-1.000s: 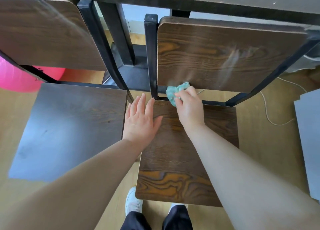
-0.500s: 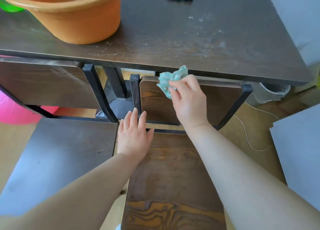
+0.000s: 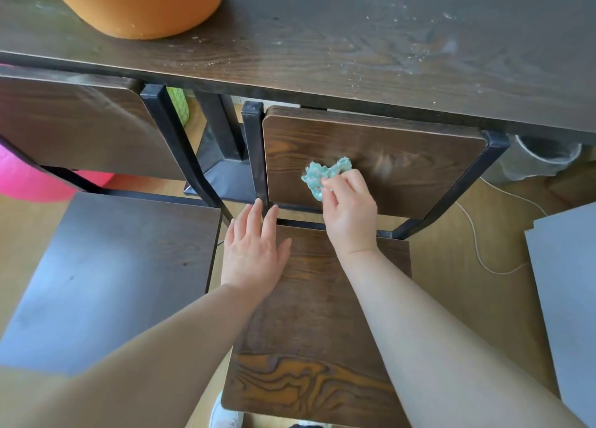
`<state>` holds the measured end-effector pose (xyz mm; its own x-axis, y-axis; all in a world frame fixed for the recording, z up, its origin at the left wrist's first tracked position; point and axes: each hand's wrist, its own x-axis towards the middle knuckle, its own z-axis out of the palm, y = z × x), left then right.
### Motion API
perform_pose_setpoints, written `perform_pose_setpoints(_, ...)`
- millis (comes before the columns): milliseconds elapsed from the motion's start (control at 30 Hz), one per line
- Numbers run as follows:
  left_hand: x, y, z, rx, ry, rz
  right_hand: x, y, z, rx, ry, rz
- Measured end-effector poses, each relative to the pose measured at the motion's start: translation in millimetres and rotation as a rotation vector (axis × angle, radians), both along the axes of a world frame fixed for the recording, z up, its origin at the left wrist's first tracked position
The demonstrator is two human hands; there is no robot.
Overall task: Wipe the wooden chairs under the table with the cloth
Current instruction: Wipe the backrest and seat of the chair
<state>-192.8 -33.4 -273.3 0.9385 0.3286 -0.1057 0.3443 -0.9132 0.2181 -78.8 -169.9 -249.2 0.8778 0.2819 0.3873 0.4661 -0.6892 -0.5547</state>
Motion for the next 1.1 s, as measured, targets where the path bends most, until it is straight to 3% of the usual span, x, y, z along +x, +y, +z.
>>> perform_pose_setpoints(333,-1.3,-1.7,-5.6,-0.019,0.045,0.011,-14.5,-6.5,-36.7,-0.043,0.163,-0.035)
perform_pose_setpoints(733,-18.6,-5.3,-2.1,-0.025,0.085,-0.012,-30.2,-5.6,-48.8,0.067,0.367,-0.195)
perform_pose_setpoints(967,-24.1,-8.9,12.7,-0.033,0.055,-0.043,-34.7,-36.7,-26.1,-0.047,0.391,-0.138)
perform_pose_setpoints(1100,-22.3,-10.3,20.0,-0.021,0.036,-0.059,-32.7,-60.9,21.4,0.020,0.262,-0.156)
